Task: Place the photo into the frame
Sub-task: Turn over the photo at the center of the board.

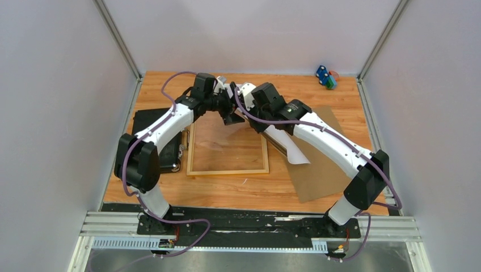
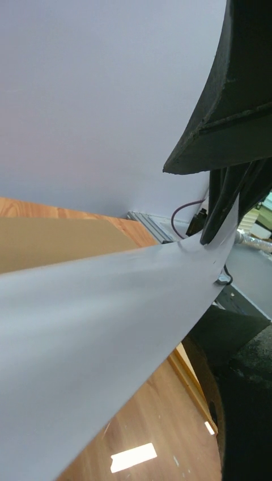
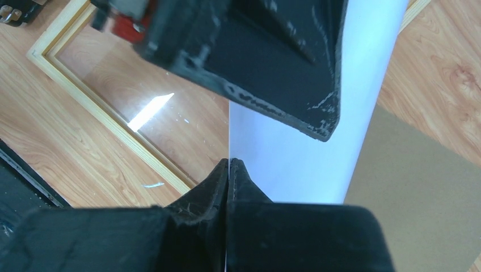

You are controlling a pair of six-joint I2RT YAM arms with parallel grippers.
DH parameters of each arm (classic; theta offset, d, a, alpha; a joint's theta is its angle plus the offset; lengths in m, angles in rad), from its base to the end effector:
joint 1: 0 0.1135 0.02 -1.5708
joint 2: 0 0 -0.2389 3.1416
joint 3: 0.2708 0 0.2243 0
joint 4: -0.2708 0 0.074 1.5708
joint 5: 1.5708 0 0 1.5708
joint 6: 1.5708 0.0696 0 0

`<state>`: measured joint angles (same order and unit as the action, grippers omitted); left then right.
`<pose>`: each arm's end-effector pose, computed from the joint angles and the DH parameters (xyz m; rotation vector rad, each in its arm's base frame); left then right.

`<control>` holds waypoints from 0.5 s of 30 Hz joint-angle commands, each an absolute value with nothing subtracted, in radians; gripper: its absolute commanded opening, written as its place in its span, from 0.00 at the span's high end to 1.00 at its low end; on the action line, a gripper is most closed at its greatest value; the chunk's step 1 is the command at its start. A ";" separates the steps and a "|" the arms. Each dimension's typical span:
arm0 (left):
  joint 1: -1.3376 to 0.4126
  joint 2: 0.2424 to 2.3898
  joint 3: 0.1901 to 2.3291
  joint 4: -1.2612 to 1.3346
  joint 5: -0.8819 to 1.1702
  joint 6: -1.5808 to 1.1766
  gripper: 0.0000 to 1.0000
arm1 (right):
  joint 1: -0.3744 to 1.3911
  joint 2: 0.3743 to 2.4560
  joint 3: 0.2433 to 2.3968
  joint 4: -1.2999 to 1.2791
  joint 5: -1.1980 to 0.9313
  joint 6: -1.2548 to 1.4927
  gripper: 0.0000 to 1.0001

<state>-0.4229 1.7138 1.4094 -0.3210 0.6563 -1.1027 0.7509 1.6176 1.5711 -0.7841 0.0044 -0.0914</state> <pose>0.3318 -0.1959 0.2668 -0.4184 2.4744 -1.4821 0.2537 0.2363 0.2960 -0.9887 2.2123 0.2994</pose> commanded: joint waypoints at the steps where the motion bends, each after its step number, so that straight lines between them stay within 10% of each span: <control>1: -0.419 1.658 1.363 -0.235 0.673 -1.139 0.15 | 0.776 1.630 1.629 -0.757 0.045 -0.055 1.00; 15: -0.408 1.644 1.332 -0.204 0.682 -1.167 0.32 | 0.792 1.639 1.612 -0.751 0.078 -0.060 0.98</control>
<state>-0.4175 1.7084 1.3289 -0.2417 0.6693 -1.1515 0.7891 1.6440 1.5929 -0.7822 0.0505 -0.0780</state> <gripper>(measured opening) 0.708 0.009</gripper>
